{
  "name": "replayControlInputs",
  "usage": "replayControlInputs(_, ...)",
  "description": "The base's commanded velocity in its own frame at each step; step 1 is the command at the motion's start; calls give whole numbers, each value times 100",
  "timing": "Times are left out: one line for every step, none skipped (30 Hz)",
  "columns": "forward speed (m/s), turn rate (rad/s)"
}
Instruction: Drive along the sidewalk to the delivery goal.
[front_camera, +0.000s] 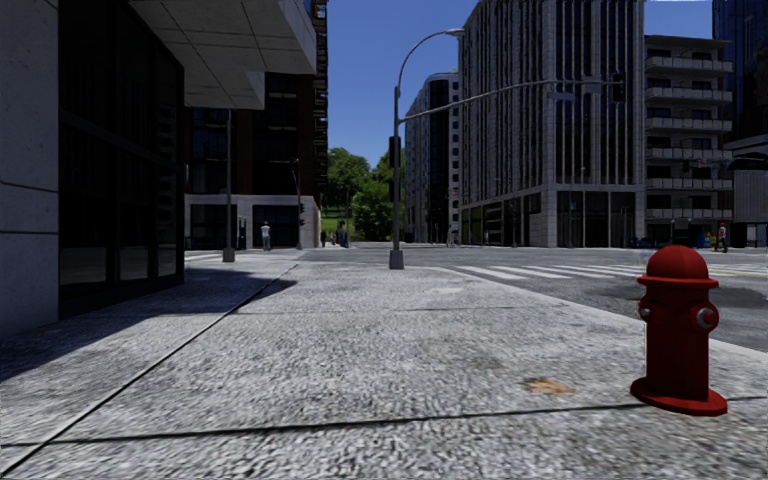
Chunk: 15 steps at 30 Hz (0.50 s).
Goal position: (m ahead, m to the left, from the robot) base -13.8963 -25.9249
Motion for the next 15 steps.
replayControlInputs(200, -24)
replayControlInputs(200, -24)
replayControlInputs(200, -24)
replayControlInputs(200, -24)
replayControlInputs(200, -24)
replayControlInputs(200, -24)
replayControlInputs(200, -24)
replayControlInputs(200, -24)
replayControlInputs(200, -24)
replayControlInputs(200, -24)
replayControlInputs(200, -24)
replayControlInputs(200, -24)
replayControlInputs(200, -24)
replayControlInputs(200, -24)
replayControlInputs(200, -24)
